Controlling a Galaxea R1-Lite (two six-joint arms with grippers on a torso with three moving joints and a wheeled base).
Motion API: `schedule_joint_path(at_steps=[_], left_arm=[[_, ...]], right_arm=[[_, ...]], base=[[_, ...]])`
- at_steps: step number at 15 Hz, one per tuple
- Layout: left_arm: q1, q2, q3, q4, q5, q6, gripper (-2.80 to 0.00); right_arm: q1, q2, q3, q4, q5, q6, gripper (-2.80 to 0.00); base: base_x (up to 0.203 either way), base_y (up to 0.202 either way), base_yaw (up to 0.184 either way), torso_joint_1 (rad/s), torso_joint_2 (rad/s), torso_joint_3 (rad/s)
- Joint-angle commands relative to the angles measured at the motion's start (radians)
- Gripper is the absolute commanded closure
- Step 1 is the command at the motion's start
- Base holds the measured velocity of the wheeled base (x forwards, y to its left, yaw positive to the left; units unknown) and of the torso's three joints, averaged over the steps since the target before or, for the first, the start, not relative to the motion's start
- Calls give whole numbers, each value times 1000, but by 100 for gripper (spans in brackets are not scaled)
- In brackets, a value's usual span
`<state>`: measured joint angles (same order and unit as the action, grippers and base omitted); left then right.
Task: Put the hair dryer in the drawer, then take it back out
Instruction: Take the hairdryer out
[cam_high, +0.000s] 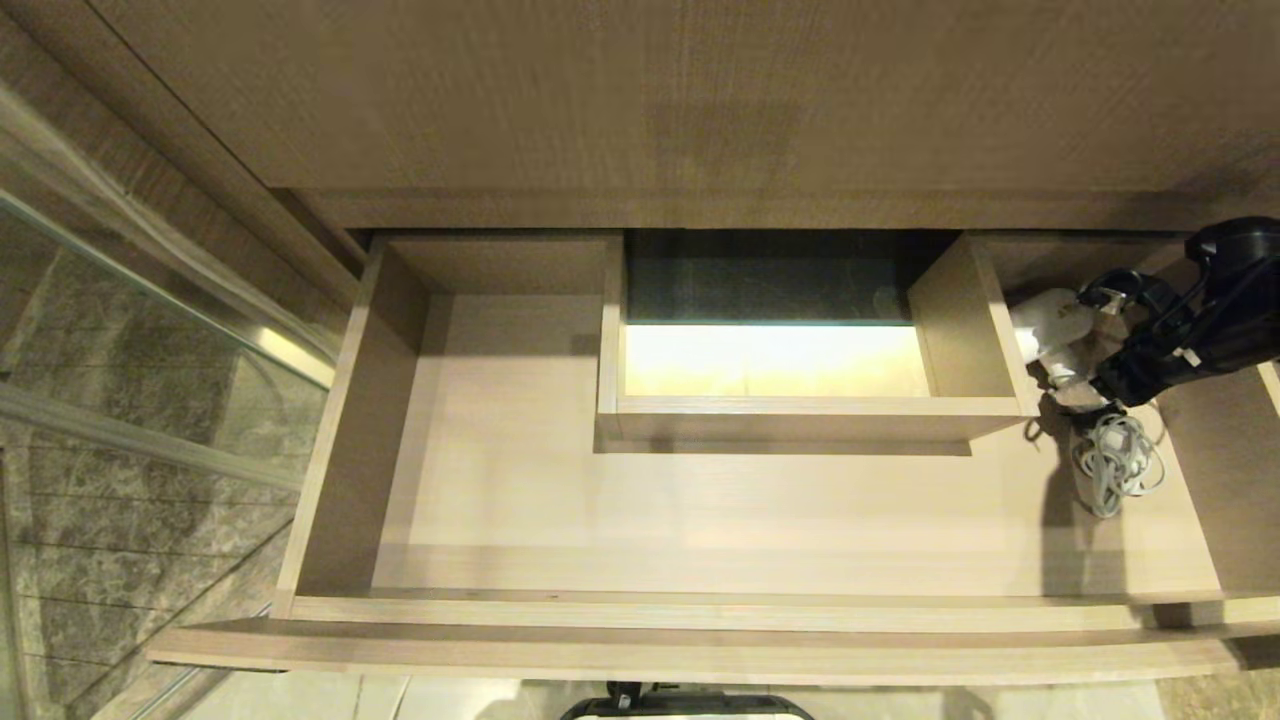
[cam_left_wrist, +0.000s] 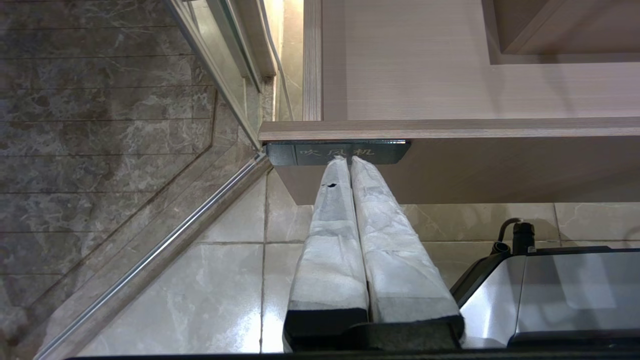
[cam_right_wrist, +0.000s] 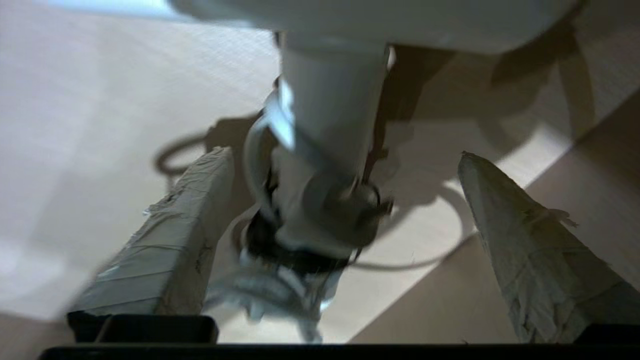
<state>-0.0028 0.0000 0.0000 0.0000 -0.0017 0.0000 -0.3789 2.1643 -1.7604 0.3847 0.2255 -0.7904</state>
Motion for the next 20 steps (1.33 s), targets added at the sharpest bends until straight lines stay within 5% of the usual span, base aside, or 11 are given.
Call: schedule_joint_path(at_steps=[1,8,9,20], left_arm=[[0,0,0,0,0,0,0],[1,0,0,0,0,0,0],[0,0,1,0,0,0,0],[0,0,0,0,0,0,0]], right_arm=[[2,53,-31,0,3,-3,-280],[6,117,-88,-10,35,-1,-278],[8,123,-88,-18,43,-4,0],[17,31,-49,49,41,-3,0]], base=[[0,0,0,0,0,0],[0,0,0,0,0,0],[0,0,0,0,0,0],[0,0,0,0,0,0]])
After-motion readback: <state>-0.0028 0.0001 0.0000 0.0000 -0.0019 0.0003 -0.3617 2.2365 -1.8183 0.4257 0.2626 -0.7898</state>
